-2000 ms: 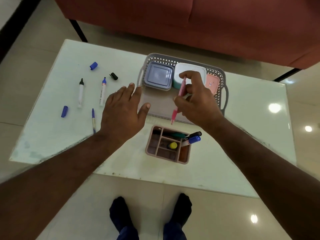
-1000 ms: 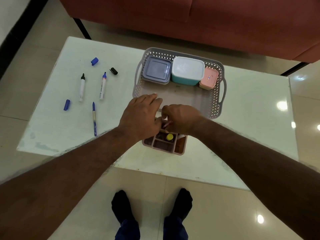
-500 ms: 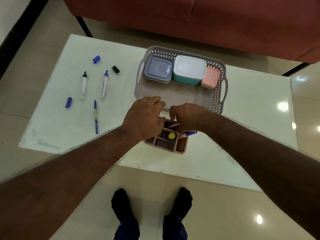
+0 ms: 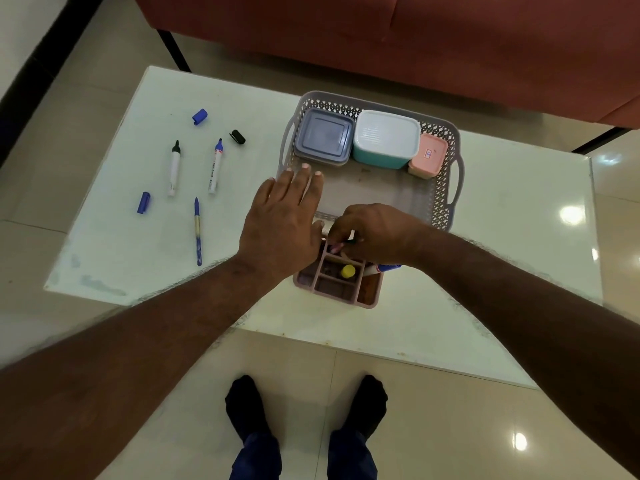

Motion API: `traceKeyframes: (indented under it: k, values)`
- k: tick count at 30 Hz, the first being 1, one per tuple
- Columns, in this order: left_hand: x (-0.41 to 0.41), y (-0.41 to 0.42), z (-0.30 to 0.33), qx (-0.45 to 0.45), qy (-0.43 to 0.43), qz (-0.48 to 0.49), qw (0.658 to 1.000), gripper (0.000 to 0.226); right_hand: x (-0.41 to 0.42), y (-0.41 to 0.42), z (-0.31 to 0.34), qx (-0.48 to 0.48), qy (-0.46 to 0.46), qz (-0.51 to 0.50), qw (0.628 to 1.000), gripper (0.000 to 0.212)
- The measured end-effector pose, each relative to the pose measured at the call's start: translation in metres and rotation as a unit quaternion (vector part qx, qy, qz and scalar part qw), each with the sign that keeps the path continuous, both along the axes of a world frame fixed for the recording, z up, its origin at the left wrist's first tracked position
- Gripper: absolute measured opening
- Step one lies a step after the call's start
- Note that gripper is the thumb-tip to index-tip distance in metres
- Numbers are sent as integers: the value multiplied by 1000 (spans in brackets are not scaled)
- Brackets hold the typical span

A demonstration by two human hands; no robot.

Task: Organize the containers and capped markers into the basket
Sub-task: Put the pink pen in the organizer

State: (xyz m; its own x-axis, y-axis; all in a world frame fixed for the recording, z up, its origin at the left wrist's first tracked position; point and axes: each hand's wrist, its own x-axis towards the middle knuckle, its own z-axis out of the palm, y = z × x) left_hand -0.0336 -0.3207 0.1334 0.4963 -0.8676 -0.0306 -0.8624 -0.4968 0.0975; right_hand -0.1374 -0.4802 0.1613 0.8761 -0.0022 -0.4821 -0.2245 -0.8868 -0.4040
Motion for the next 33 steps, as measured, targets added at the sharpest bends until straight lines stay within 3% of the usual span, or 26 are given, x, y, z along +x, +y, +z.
traceKeyframes:
  k: [6, 15, 27, 33]
  values:
    - [9, 5, -2, 1, -40, 34, 999, 78, 3, 2, 4, -8, -19, -10, 1000, 22]
    - [16, 17, -5, 15, -39, 57, 998, 79, 23, 9, 8, -10, -14, -54, 998, 30]
    - [24, 22, -10, 28, -19, 53, 998, 83, 34, 10, 20, -76, -35, -46, 995, 13]
    - [24, 22, -13, 26, -13, 54, 998, 83, 37, 17, 11, -43, -1, -49, 998, 29]
